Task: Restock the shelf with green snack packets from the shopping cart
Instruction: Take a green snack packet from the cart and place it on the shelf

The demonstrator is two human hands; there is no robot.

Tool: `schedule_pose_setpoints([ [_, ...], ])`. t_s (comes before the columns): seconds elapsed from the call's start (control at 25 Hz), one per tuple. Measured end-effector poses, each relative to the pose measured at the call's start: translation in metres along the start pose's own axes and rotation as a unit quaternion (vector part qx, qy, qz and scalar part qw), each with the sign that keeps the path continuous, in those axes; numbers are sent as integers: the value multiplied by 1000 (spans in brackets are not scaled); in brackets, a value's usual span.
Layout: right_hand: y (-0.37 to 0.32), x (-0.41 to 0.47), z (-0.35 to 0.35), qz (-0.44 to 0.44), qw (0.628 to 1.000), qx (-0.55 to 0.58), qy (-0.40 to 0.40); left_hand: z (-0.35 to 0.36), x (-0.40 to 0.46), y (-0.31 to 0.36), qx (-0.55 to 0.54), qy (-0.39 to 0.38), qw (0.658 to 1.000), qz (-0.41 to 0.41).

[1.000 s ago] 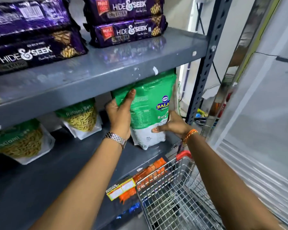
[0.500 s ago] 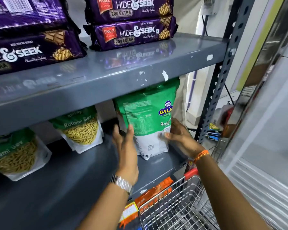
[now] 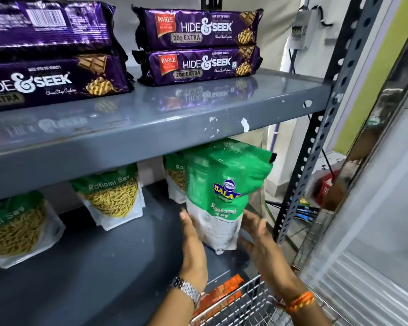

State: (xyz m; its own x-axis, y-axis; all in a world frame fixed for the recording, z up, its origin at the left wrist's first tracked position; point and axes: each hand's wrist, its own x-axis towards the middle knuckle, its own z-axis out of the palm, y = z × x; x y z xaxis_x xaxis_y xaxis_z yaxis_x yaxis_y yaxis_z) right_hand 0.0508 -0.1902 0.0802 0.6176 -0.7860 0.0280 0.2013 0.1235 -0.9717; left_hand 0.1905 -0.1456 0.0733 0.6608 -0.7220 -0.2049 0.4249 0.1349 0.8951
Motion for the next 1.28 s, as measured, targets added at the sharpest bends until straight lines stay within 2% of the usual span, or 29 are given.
schedule_pose_setpoints([
  [0.12, 16, -12, 1, 12, 1000, 16, -3, 1, 16, 19, -11, -33, 998, -47],
  [0.24, 8, -3, -3, 14, 1000, 18, 16, -1, 12, 33, -27, -53, 997, -57],
  [0.36, -12, 33, -4, 10, 998, 5, 68, -12, -15, 26, 8, -22, 999, -41],
  [0.48, -26, 74, 1, 31, 996, -19, 85, -9, -60, 5, 23, -14, 999, -40],
  [0.6, -24, 101, 7, 70, 997, -9, 36, 1, -78, -20, -2, 2, 997, -79],
  [0.72, -15, 113, 13, 114, 993, 16, -34, 19, -93, -31, 62, -22, 995, -70],
  [0.84, -11, 104, 10, 118, 993, 18, -22, 29, -100, -28, 62, 28, 997, -36],
  [0.96, -7, 86, -2, 97, 995, 14, -31, 25, -91, -14, 97, 11, 995, 16],
  [1.0, -4, 81, -7, 86, 996, 12, -30, 18, -79, -18, 58, 23, 998, 33],
  [1.16, 3, 63, -29, 64, 997, 5, -39, 1, -42, -14, 11, 28, 999, 26],
  [1.28, 10, 58, -34, 51, 998, 8, -45, 1, -34, -2, 42, 32, 998, 40],
])
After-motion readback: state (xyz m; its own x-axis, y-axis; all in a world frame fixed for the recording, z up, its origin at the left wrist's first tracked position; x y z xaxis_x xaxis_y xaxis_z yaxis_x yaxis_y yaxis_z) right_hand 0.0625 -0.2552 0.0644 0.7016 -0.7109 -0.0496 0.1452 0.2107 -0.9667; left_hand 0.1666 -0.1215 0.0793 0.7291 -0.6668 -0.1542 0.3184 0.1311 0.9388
